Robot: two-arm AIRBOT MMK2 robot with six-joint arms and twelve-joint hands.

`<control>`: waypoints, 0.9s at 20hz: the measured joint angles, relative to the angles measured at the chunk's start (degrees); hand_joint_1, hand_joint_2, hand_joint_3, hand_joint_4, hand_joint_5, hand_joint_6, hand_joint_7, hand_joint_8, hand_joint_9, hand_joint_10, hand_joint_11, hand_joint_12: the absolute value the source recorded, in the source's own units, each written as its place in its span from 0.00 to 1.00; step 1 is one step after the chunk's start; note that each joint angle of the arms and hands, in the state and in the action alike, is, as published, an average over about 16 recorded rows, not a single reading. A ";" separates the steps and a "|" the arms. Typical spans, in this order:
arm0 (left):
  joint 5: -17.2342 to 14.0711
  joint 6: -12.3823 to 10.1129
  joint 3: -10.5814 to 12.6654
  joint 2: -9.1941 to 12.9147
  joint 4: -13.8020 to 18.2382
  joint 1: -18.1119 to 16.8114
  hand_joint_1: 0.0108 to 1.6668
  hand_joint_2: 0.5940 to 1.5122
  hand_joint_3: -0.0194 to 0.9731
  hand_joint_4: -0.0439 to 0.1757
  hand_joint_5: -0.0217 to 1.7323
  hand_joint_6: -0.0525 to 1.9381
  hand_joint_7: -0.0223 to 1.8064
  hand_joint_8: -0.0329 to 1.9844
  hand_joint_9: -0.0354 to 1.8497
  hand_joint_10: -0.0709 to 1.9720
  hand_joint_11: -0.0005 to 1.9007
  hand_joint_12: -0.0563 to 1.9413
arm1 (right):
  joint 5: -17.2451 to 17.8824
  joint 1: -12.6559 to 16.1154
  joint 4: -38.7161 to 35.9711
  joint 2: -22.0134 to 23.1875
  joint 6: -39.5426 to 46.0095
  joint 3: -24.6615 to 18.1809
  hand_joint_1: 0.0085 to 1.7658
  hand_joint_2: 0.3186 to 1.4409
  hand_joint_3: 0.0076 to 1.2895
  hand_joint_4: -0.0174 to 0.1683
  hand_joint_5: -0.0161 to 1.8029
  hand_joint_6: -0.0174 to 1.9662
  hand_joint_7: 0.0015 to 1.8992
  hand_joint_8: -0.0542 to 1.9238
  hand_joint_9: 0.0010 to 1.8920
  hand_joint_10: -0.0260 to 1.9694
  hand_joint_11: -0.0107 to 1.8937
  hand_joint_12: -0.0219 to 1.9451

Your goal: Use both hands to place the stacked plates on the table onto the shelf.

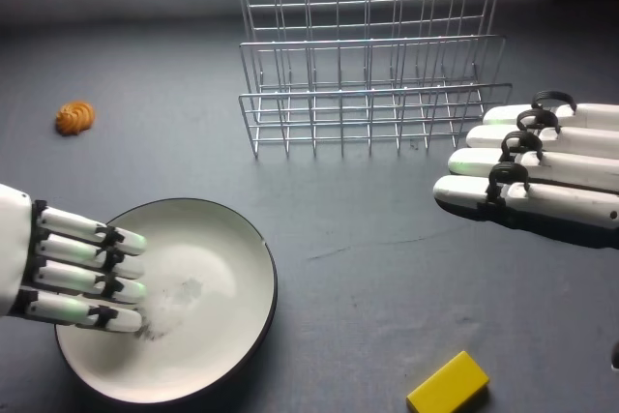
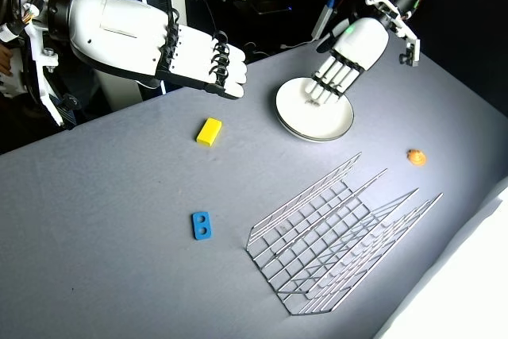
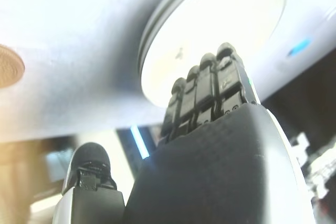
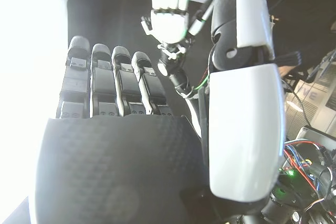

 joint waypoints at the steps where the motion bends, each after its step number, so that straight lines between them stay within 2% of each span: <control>1: 0.74 -0.11 0.17 0.01 -0.26 0.29 0.00 0.59 0.04 0.20 0.02 0.02 0.02 0.01 0.03 0.04 0.01 0.02 | 0.00 0.00 0.00 0.00 0.00 0.00 0.65 0.52 0.01 0.08 0.02 0.02 0.01 0.03 0.01 0.02 0.01 0.06; 5: 2.63 -0.45 0.87 0.07 -1.38 1.54 0.00 0.59 0.04 0.20 0.02 0.02 0.02 0.01 0.03 0.04 0.01 0.02 | 0.00 0.00 -0.05 -0.02 0.00 0.00 0.65 0.52 0.01 0.08 0.02 0.02 0.01 0.03 0.01 0.01 0.01 0.07; 10: 3.43 -0.61 1.14 0.03 -2.29 3.48 0.00 0.60 0.04 0.18 0.02 0.02 0.02 0.01 0.03 0.04 0.01 0.02 | 0.00 0.00 -0.12 -0.04 0.00 0.00 0.64 0.52 0.01 0.08 0.02 0.02 0.01 0.03 0.01 0.02 0.01 0.08; 18: 4.68 -0.70 -1.70 -0.16 -4.86 6.87 0.00 0.60 0.04 0.15 0.01 0.02 0.01 0.01 0.02 0.04 0.01 0.03 | 0.00 -0.01 -0.21 -0.09 0.00 0.00 0.63 0.52 0.01 0.08 0.02 0.02 0.01 0.03 0.01 0.02 0.01 0.09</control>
